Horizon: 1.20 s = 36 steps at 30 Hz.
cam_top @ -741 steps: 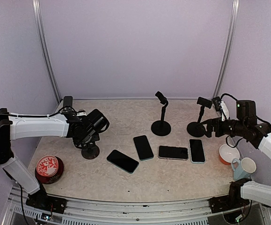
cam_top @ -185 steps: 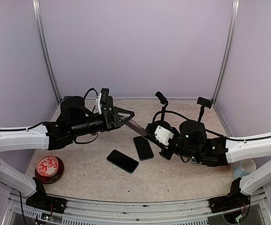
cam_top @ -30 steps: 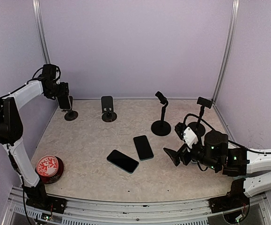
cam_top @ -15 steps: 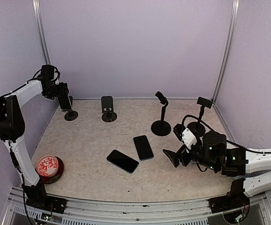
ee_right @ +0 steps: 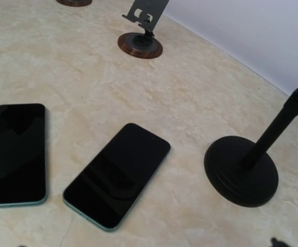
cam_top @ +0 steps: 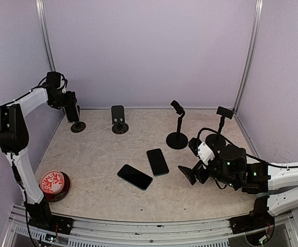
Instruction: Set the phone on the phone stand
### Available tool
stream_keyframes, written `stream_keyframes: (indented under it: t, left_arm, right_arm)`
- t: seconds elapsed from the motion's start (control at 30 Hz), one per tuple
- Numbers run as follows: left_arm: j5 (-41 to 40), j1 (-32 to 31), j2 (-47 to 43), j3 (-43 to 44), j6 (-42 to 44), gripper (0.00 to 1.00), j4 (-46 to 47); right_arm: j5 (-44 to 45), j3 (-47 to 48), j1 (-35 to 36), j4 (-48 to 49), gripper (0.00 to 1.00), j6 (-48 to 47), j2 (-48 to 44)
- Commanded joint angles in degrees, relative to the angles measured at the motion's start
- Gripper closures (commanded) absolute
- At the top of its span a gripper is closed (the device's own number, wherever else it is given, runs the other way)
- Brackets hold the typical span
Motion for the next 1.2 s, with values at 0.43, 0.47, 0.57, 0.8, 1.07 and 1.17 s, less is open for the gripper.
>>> stream_keyframes:
  t: [0.43,0.47,0.57,0.8,1.07,1.17]
  left_arm:
    - [-6.7,-1.6,1.4,3.1,-3.9,0.34,0.5]
    - [-6.9,-1.7,1.5,3.2,-4.2,0.34,0.3]
    - [-7.9,-2.5,1.8,3.9,-4.3,0.33,0.2]
    - [-9.2,-3.1,3.7,6.9,-3.8,0.32,-1.0]
    - [-10.7,-3.0,4.4,7.2,-3.8,0.31,-1.0]
    - [-10.7,-2.9,4.5,7.1,-3.8,0.29,-1.1]
  right_arm:
    - [-0.6,0.9,-0.2,2.2,0.0,0.1,1.3]
    - [-0.7,0.9,-0.2,2.4,0.0,0.1,1.5]
    - [-0.9,1.2,-0.2,2.4,0.0,0.0,2.0]
    - [-0.7,1.2,-0.1,2.0,0.0,0.0,1.8]
    - [-0.5,0.8,-0.2,1.6,0.0,0.2,1.3]
    - [-0.5,0.9,-0.2,1.7,0.0,0.0,1.4]
